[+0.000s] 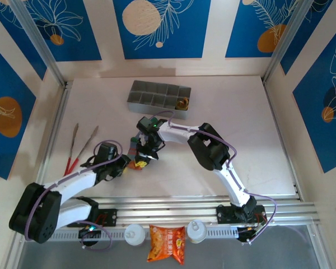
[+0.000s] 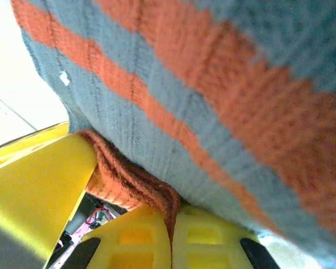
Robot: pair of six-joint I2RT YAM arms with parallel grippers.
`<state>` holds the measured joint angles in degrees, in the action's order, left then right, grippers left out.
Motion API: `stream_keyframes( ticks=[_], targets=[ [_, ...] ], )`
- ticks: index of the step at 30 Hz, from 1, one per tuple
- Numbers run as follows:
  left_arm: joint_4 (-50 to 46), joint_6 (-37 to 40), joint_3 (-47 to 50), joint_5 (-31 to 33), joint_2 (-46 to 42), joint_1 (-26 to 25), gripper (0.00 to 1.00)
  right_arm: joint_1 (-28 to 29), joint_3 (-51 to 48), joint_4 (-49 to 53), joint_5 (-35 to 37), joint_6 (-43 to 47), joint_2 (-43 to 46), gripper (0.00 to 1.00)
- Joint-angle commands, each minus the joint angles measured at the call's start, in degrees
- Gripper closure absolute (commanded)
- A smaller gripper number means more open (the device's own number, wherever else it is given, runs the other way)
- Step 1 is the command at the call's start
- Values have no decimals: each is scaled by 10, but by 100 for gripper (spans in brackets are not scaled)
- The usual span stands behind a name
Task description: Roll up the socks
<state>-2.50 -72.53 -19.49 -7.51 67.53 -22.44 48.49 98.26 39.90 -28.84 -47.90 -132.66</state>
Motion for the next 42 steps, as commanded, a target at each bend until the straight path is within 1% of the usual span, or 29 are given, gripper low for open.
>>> stream_keyframes(
  ticks=[1,6,7,10,11,13,15,16,17,19,22,25,26,28,29,30,32,34,36,39,42],
  targets=[
    [13,-4,-17,0,50,-15,78,-11,-14,41,25,-17,-53,100],
    [-59,-16,-34,14,72,-16,98,-11,-18,39,22,-13,-51,100],
    [-67,-18,-37,15,75,-16,100,-11,-20,38,21,-11,-50,100],
    [-105,-26,-47,20,81,-16,100,-9,-20,36,20,4,-46,100],
    [-121,-33,-49,21,82,-16,100,-8,-22,31,19,13,-43,96],
    [-143,-47,-50,17,82,-16,100,-6,-30,18,28,34,-25,80],
    [-191,-66,-58,10,84,-16,100,-3,-58,-10,70,67,21,67],
    [-207,-71,-61,6,86,-16,100,0,-74,-26,93,86,49,63],
    [-230,-77,-67,2,88,-16,100,4,-97,-50,127,109,84,59],
    [-256,-85,-75,-8,93,-15,100,9,-152,-103,177,152,154,55],
    [-295,-95,-96,-16,105,-16,100,17,-244,-196,239,224,252,53],
    [-324,-96,-122,-23,124,-16,100,39,-352,-323,281,327,334,52],
    [-336,-96,-133,-25,131,-15,100,53,-401,-387,284,385,362,52],
    [-368,-93,-157,-26,148,-15,100,97,-484,-493,316,516,401,48],
    [-381,-90,-167,-26,156,-16,100,118,-506,-520,332,575,405,43],
    [-398,-89,-180,-26,165,-15,100,140,-516,-530,364,634,403,40],
    [-422,-86,-199,-30,182,-16,100,168,-498,-504,412,697,380,40],
    [-442,-86,-215,-34,199,-15,100,190,-490,-521,454,748,358,40],
    [-452,-86,-225,-35,208,-15,100,202,-481,-539,478,784,341,40],
    [-460,-89,-238,-37,217,-15,100,213,-457,-538,501,825,307,41],
    [-465,-89,-251,-39,226,-15,100,219,-437,-533,513,843,277,43]
  ],
)
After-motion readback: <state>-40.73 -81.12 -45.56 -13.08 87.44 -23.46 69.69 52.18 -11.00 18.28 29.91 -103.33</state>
